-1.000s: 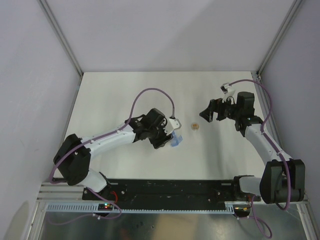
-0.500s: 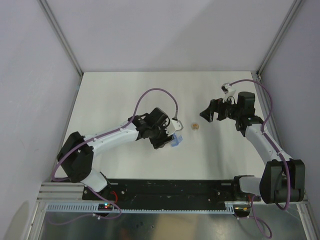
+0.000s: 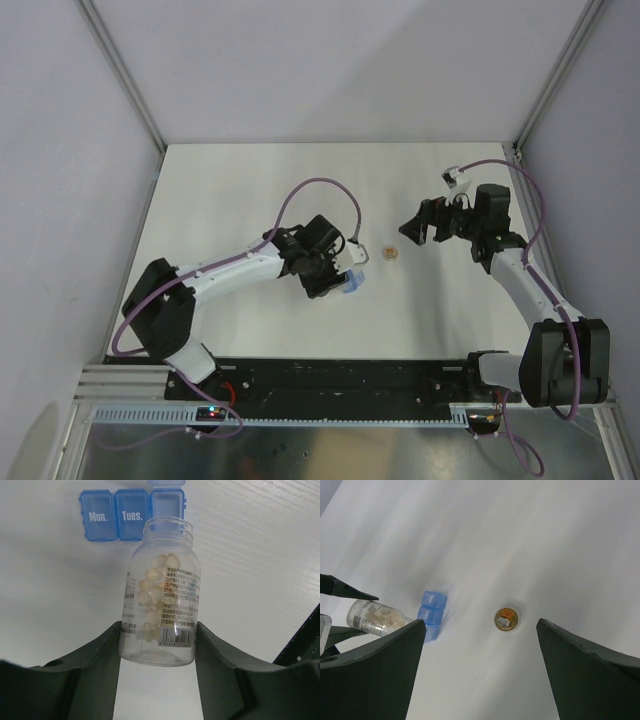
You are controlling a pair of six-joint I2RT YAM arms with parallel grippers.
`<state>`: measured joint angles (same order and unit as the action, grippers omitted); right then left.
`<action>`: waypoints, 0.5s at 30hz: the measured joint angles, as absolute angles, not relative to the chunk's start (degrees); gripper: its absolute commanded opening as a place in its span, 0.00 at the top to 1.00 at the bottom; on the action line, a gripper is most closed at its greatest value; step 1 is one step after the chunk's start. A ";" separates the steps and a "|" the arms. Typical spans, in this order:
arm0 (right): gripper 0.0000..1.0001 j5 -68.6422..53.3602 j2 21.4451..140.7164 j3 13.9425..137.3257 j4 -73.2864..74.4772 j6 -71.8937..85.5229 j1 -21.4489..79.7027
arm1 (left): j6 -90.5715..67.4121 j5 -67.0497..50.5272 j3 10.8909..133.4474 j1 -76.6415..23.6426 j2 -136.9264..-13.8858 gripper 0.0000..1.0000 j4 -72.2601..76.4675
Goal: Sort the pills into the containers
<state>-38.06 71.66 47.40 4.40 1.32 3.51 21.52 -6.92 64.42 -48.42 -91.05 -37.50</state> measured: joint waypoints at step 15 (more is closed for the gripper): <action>0.01 -38.50 71.66 47.24 4.40 1.48 3.07 | 23.03 -6.11 67.33 -48.80 -93.03 1.00 -39.90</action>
